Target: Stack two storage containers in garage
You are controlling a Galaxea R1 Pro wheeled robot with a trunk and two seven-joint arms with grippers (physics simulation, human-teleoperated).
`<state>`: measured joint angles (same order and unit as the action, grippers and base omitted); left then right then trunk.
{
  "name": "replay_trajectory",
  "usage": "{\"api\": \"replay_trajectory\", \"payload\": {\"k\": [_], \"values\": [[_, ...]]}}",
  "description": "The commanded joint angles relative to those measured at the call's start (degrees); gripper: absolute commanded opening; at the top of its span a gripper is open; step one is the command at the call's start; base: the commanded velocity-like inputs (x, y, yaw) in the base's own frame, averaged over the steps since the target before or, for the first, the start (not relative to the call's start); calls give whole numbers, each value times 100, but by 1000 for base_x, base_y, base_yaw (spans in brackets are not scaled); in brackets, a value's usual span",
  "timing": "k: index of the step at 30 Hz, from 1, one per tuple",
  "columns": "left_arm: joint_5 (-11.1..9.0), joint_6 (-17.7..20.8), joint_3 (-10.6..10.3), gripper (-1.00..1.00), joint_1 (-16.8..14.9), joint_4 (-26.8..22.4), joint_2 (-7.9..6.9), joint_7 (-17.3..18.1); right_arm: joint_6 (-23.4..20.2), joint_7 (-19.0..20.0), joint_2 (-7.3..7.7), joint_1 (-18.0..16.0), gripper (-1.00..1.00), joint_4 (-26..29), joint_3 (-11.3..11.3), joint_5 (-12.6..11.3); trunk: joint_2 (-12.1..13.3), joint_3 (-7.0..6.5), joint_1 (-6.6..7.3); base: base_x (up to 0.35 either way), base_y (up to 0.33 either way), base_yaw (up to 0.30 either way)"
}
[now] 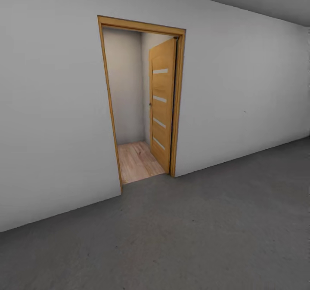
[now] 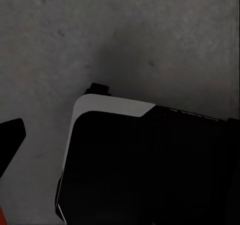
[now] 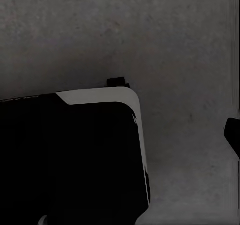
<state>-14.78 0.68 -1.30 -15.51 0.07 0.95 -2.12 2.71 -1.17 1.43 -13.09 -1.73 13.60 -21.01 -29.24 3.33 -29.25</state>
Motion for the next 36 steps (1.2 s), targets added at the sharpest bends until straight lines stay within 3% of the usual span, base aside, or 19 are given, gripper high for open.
{"api": "replay_trajectory", "payload": {"k": [1,12,36], "values": [[-39,10,-17,100,-5,1,1,-17,28,-12,-2,-9,100,-17,48,-47,-10,11,-5,247,-156,-97],[-34,45,-12,100,-5,1,-4,-17,100,-75,-2,-9,100,-12,61,-40,-10,11,-5,294,-113,-14],[-40,90,-11,100,-5,1,-16,-17,110,-70,-14,-9,100,-12,90,-26,-10,11,-5,322,-5,0]]}}
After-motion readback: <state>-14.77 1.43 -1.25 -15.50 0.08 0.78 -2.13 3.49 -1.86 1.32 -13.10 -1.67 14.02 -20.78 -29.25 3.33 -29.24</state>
